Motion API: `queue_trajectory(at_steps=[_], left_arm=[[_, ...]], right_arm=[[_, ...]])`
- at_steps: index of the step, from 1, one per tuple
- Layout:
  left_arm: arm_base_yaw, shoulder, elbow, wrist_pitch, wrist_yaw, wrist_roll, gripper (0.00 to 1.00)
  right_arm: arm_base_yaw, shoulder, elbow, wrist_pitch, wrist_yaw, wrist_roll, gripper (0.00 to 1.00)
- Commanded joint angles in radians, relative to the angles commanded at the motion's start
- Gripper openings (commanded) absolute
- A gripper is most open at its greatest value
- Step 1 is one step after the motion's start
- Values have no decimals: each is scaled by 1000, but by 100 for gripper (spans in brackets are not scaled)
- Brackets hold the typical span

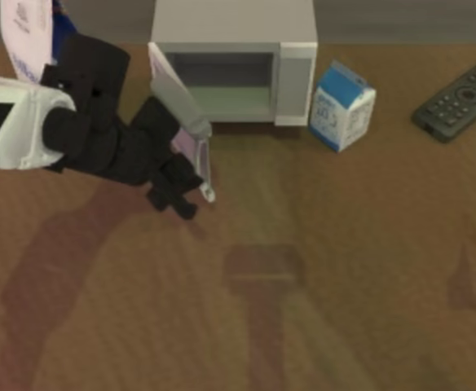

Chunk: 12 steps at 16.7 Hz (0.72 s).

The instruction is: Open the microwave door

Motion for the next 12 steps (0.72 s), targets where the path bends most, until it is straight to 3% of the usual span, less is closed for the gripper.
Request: queue_trajectory(at_steps=[7, 12], left_arm=[[-4, 0, -4, -4, 8, 0, 0], [27, 0, 10, -36, 45, 74, 0]], right_arm=[[0, 0, 0, 0, 0, 0, 100], [0, 0, 0, 0, 0, 0, 100]])
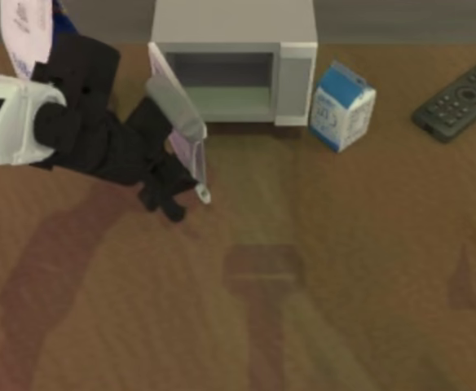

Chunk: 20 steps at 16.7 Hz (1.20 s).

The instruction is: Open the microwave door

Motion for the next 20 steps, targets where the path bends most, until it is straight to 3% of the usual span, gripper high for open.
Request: queue_trajectory(at_steps=[20], left_arm=[[16, 3, 2, -20, 17, 34, 0]], right_arm=[[0, 0, 0, 0, 0, 0, 100]])
